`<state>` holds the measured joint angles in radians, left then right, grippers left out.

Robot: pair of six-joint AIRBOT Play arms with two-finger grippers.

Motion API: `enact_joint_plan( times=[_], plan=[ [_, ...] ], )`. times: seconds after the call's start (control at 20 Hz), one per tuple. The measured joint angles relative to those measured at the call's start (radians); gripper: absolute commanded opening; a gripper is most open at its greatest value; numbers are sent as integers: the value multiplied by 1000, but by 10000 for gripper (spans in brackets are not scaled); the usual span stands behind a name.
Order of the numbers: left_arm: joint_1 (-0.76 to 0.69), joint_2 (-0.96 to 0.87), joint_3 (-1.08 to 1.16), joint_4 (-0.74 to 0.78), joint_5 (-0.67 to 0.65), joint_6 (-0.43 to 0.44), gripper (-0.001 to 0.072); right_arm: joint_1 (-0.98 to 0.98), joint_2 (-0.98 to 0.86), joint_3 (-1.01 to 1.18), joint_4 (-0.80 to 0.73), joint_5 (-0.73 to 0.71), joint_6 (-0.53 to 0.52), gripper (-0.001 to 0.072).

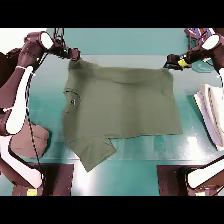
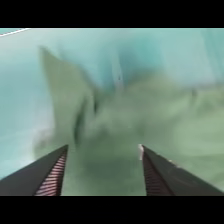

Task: Fold the shirts.

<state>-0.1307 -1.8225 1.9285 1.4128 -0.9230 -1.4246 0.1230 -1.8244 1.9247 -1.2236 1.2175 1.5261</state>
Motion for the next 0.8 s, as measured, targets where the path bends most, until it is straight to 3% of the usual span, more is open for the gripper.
enact_joint_plan(
  times=[0.25,0.5,0.8],
  plan=[
    [58,1,43,0,-162,-54,547,-5,23,44,0,48,-8,383],
    [132,88,6,-2,-377,-86,546,-20,193,-160,0,124,-53,383],
    [156,382,-415,-5,-477,-97,547,-21,442,-441,1,140,-121,382]
  ],
)
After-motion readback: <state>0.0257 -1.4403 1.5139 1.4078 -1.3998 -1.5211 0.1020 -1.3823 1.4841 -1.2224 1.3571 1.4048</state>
